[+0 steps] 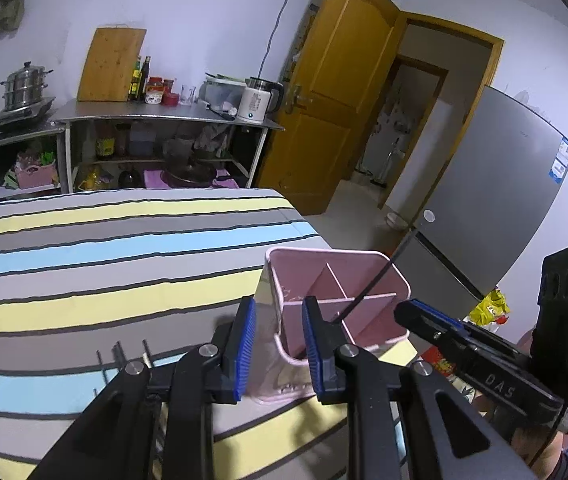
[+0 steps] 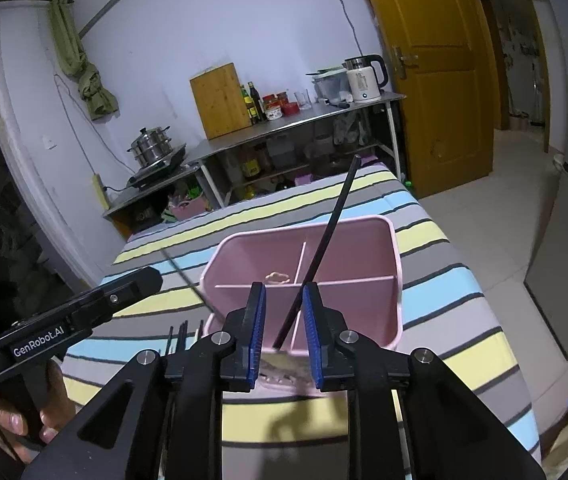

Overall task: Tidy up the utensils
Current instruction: 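Open the right gripper over the holder while the left gripper releases its chopstick into it, then move both grippers back down to the remaining chopsticks on the cloth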

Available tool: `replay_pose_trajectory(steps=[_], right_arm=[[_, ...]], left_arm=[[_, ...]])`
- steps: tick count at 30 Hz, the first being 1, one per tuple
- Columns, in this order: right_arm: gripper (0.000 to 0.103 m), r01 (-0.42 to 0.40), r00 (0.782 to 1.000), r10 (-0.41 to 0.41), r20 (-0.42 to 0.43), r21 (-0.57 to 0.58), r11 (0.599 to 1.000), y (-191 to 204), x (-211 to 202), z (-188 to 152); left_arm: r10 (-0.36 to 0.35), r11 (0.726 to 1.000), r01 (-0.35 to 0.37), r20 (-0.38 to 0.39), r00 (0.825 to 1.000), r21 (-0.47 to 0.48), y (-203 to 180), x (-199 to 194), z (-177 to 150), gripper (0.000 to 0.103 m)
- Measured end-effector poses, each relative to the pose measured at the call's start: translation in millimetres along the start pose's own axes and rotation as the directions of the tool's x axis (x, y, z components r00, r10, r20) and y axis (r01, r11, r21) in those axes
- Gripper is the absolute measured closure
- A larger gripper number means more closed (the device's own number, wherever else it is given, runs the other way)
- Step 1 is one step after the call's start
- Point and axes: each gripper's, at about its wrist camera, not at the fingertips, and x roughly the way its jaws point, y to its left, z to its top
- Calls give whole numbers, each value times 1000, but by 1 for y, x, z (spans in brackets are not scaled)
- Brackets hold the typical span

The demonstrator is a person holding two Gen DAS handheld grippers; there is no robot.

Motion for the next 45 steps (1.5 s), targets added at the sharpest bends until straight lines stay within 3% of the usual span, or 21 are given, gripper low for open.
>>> replay_pose_trajectory(steps=[11, 21, 28, 45], right_arm=[[83, -48, 999, 49, 17, -53, 997, 19, -32, -28], [83, -112, 993, 108, -55, -77, 991, 39, -30, -65], [83, -139, 985, 127, -119, -96, 986, 51, -17, -85], [83, -125, 964, 89, -252, -131, 984, 67, 44, -107]], left_arm=[[73, 997, -73, 37, 997, 5, 23, -60, -53, 80], [154, 986, -156, -40, 987, -64, 60, -80, -114, 80], [200, 971, -210, -92, 975, -112, 84, -71, -134, 80], [269, 947, -299, -215, 939, -118, 124, 6, -132, 80]])
